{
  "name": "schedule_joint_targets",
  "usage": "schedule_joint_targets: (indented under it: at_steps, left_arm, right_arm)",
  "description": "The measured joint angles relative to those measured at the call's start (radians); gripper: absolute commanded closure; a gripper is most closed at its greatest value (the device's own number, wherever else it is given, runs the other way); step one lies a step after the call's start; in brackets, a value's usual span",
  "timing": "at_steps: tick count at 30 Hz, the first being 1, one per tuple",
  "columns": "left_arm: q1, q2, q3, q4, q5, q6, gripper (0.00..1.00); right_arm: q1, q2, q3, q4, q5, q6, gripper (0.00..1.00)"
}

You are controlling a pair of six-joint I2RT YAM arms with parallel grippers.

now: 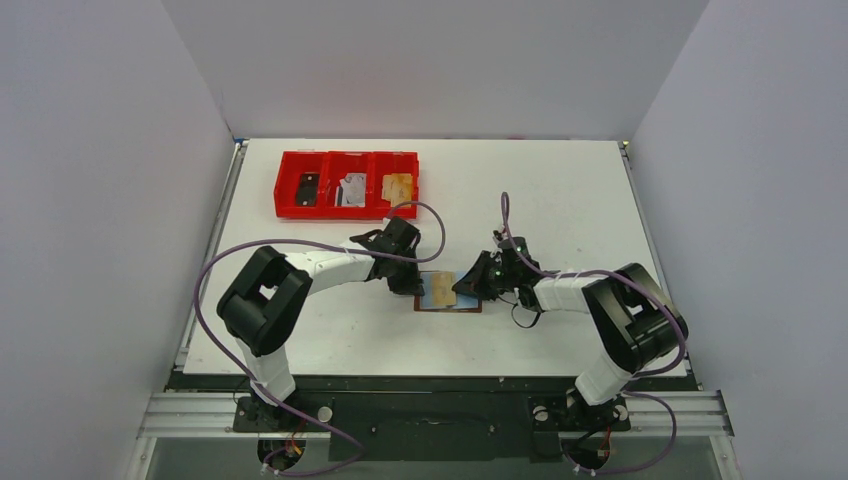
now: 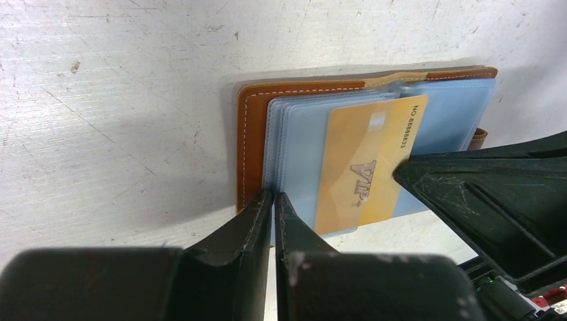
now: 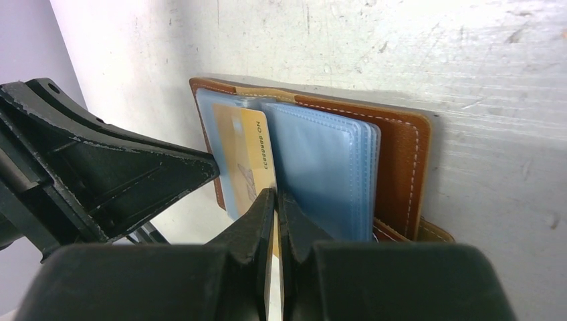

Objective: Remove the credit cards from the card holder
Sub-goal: Remove the credit card from the card holder.

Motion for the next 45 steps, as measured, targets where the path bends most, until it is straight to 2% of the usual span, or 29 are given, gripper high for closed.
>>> schedule_joint_targets:
  at_steps: [33,40,43,45]
  left_arm:
    - [0.000,0.000,0.003,-0.003,0.001,-0.003,0.96]
    - [0.000,0.000,0.013,-0.023,-0.009,-0.001,0.82]
    - [-0.002,-0.001,0.025,-0.043,-0.017,0.006,0.65]
    - [-0.005,-0.005,0.038,-0.063,-0.025,0.018,0.61]
  right_arm:
    - [-0.084,-0.146,-0.034,-0.127,0.019,-0.066,1.00]
    - [-0.086,-0.169,-0.034,-0.155,0.019,-0.070,1.00]
    - [-0.086,-0.175,-0.032,-0.167,0.019,-0.069,1.00]
    - [-0.086,-0.180,-0.027,-0.176,0.019,-0.069,1.00]
